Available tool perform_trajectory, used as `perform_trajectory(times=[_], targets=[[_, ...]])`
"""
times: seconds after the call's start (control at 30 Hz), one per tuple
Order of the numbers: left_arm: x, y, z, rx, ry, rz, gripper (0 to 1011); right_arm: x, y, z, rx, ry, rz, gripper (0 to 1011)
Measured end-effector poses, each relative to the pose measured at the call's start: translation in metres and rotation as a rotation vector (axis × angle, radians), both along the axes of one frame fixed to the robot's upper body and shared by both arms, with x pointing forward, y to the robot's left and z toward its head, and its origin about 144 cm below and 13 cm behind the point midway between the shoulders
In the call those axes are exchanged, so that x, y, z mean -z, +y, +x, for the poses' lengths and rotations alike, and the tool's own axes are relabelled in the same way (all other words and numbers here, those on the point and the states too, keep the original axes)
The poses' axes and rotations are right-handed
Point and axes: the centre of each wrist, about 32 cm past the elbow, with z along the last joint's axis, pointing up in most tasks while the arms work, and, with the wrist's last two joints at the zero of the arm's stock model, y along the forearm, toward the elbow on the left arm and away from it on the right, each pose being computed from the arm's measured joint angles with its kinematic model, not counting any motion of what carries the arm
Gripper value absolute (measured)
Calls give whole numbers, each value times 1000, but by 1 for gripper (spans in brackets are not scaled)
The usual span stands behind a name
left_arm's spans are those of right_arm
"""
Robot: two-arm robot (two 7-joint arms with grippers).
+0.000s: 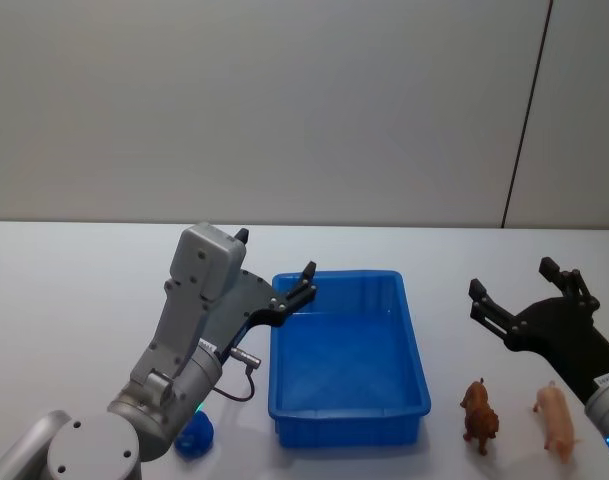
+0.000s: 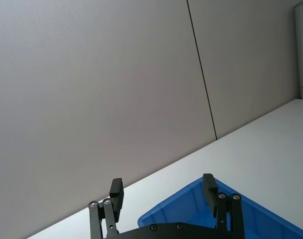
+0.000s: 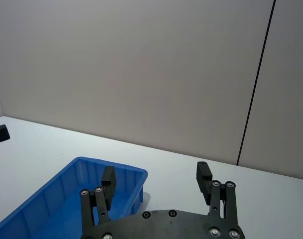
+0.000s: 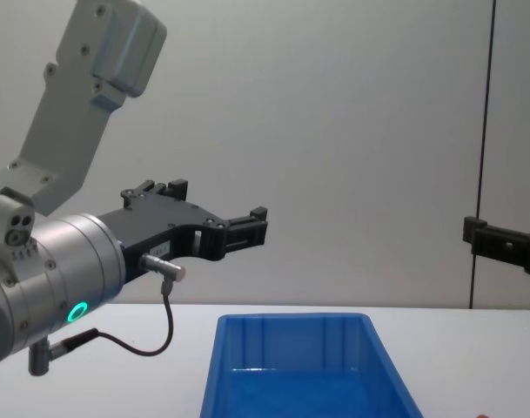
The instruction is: Pick up the two dolls from the table and place them into the box.
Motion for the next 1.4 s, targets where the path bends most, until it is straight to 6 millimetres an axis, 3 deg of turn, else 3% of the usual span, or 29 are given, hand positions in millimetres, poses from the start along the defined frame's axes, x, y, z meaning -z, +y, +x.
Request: perform_trajectory(times=[0.93, 1.4], targets=[[0, 0, 0, 0, 0, 0, 1001, 2, -2, 0, 1, 2, -14, 1001], [0, 0, 0, 0, 0, 0, 1001, 14, -21, -10, 47, 105, -107, 1001]])
